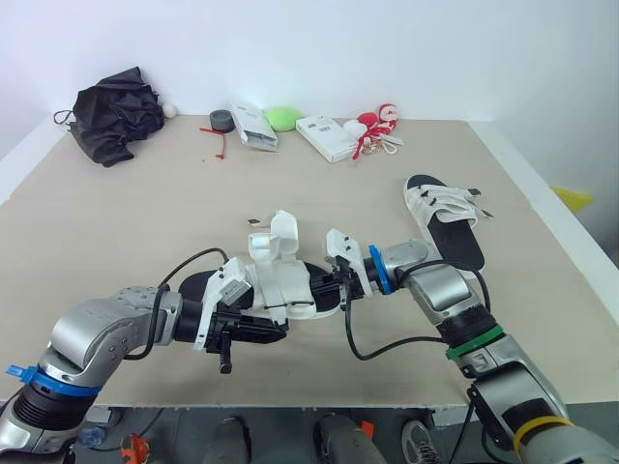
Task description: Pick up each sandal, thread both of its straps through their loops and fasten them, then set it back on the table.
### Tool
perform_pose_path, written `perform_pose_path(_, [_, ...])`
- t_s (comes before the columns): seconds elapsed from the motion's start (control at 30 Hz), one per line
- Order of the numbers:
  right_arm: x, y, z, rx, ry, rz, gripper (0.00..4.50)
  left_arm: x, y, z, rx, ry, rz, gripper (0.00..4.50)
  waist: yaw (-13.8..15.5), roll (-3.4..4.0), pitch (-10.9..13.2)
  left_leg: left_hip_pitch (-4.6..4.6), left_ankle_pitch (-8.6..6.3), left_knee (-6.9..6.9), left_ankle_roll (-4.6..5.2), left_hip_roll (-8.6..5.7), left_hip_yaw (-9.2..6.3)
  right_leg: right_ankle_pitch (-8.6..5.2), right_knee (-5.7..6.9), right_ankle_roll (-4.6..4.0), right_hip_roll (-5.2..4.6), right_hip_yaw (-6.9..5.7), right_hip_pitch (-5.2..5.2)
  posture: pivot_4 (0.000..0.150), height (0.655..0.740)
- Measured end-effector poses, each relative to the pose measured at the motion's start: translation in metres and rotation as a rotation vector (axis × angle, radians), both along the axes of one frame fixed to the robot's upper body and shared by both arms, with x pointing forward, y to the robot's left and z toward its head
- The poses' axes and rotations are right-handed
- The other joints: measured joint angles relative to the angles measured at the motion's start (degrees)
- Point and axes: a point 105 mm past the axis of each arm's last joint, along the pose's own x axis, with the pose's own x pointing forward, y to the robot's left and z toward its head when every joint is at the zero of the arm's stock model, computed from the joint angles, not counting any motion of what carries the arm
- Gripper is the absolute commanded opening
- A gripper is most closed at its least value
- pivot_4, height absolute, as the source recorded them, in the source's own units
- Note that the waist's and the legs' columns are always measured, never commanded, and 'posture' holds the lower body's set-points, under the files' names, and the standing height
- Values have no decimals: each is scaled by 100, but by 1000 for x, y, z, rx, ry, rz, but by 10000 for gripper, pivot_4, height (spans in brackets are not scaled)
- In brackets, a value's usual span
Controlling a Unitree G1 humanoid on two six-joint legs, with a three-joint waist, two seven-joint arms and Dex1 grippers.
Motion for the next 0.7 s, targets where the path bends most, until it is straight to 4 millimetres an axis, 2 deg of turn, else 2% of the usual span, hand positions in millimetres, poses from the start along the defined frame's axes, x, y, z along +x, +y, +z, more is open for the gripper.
perform_pose_path(0.1, [0, 0, 0, 0, 0, 3, 0, -5, 3, -1, 18, 31, -12, 425, -2, 0, 0, 0, -1, -1, -1, 0, 0, -1, 0, -1, 0, 0, -2, 1500, 7380])
perform_pose_path(0.3, [-1, 2, 1, 3, 3, 16, 0, -44, 15, 9, 78, 121, -217, 425, -12, -2, 3, 1, -10, -9, -15, 2, 1, -14, -2, -10, 0, -1, -6, 1500, 7380])
perform_pose_path(0.5, [-1, 2, 1, 3, 4, 15, 0, -58, 16, 14, 92, 142, -327, 425, -11, -3, 4, 1, -11, -8, -17, 2, 1, -17, -4, -12, -1, -1, -7, 1500, 7380])
perform_pose_path(0.63, [-1, 2, 0, 2, 4, 14, 0, -58, 9, 24, 38, 103, -382, 425, -9, -3, 4, 1, -11, -6, -17, 2, 4, -17, -7, -13, -3, -1, -6, 1500, 7380])
perform_pose_path(0.67, [-1, 1, 0, 2, 5, 13, 0, -56, 0, 31, -32, 82, -404, 425, -3, -3, 4, 1, -11, -5, -16, 1, 3, -17, -7, -13, -3, -1, -5, 1500, 7380])
perform_pose_path(0.7, [0, 2, 1, 2, 4, 13, 0, -51, -13, 47, -167, 61, -422, 425, -3, -8, 5, 1, -11, -1, -16, 3, 3, -15, -7, -13, -1, -2, -4, 1500, 7380])
